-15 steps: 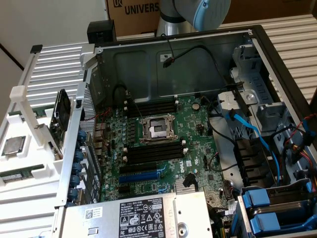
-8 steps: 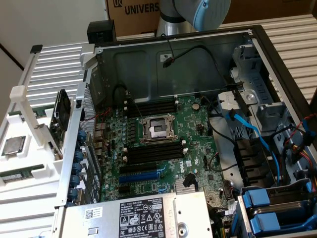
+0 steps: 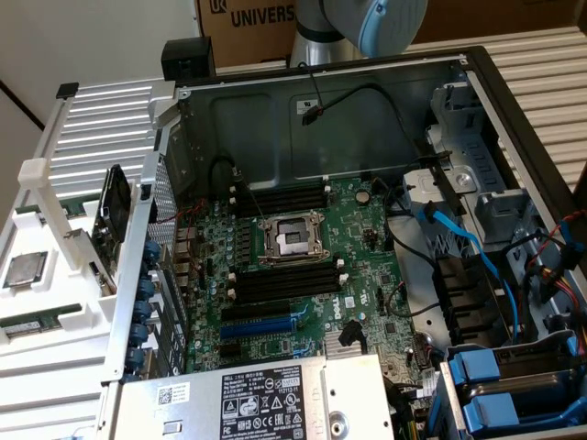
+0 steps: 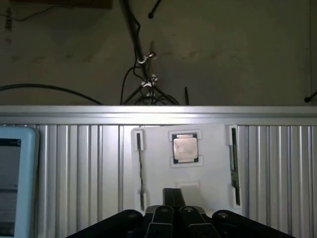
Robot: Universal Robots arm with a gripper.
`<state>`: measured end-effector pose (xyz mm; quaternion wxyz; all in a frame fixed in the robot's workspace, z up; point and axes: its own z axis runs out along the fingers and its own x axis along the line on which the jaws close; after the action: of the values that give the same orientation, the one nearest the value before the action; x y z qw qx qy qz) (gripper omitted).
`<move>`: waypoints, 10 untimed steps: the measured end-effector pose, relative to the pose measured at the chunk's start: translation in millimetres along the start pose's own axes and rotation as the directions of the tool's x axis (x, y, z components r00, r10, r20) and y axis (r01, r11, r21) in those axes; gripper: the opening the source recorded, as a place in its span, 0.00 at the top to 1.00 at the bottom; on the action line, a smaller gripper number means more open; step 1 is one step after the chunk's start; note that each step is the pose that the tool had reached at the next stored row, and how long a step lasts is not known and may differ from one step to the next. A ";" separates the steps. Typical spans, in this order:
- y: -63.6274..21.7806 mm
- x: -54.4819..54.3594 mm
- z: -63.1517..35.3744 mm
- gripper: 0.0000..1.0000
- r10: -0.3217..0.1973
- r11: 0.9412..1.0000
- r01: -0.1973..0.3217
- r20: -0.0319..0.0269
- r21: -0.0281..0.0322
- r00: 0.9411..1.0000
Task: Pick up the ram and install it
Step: 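Reach for the ram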
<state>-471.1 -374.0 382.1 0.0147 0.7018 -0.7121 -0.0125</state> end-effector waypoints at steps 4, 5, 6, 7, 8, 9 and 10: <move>-0.1 1.8 3.1 0.89 0.000 1.000 0.000 -0.001 0.000 1.000; -0.2 2.4 3.9 0.89 0.000 1.000 0.000 -0.001 0.000 1.000; -0.2 3.0 4.9 0.89 0.000 1.000 0.000 -0.002 0.000 1.000; -0.3 3.4 5.9 0.89 0.000 1.000 0.000 -0.002 0.001 1.000; -0.3 3.8 6.3 0.89 0.000 1.000 0.000 -0.002 0.000 1.000; -0.3 4.2 6.7 0.89 0.000 1.000 0.000 -0.002 0.001 1.000; -0.3 4.6 7.1 0.89 0.000 1.000 0.000 -0.002 0.001 1.000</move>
<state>-471.2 -378.6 375.0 0.0151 0.7018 -0.7122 -0.0117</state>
